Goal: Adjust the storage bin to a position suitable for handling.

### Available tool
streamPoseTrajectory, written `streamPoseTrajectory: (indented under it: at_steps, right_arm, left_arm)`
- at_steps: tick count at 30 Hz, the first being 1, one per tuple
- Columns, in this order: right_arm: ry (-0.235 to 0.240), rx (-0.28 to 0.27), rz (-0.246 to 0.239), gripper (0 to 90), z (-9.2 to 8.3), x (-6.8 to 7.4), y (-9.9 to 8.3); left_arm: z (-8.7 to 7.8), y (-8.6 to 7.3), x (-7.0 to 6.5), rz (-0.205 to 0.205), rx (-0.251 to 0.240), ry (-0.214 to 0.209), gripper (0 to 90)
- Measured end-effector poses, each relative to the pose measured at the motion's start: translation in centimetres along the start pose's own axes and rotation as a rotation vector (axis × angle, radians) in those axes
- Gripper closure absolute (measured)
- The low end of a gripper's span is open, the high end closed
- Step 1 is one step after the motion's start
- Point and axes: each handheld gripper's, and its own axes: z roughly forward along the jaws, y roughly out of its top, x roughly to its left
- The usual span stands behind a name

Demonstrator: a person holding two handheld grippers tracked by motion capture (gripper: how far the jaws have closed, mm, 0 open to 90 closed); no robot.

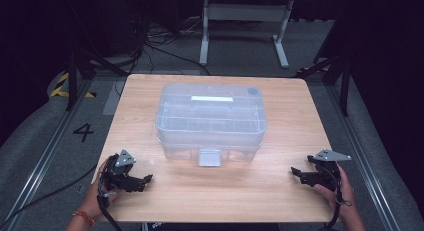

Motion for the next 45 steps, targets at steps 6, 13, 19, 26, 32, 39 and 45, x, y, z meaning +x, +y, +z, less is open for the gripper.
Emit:
streamPoseTrajectory:
  at_steps: [6, 13, 19, 26, 32, 39, 45]
  right_arm:
    - [-0.002, 0.0, -0.002, 16.0, 0.0, 0.0, 0.0]
    - [-0.007, -0.005, -0.039, 16.8, -0.1, 0.2, 0.1]
    - [-0.014, -0.009, -0.041, 24.7, -0.2, -0.1, 0.5]
    - [-0.007, -0.074, -0.052, 30.3, -1.5, -0.3, 2.6]
    - [0.012, -0.172, -0.116, 32.5, -3.5, 0.5, 7.3]
    - [0.046, -0.223, -0.175, 32.8, -4.5, 2.0, 10.6]
    - [0.039, -0.256, -0.238, 34.7, -5.0, 3.7, 14.0]
  left_arm:
    - [0.0, 0.0, 0.0, -0.005, 0.0, -0.002, 0.0]
    - [0.0, 0.0, 0.0, -0.005, 0.001, 0.001, 0.1]
    - [0.0, 0.0, 0.0, -0.004, 0.001, 0.002, 0.1]
    - [0.0, 0.0, 0.0, -0.005, 0.0, 0.001, 0.0]
    - [0.0, 0.1, 0.1, -0.002, 0.006, -0.004, 0.0]
    - [0.0, 0.1, 0.1, -0.002, 0.006, -0.003, 0.0]
    - [0.0, 0.1, 0.1, -0.002, 0.006, -0.003, 0.0]
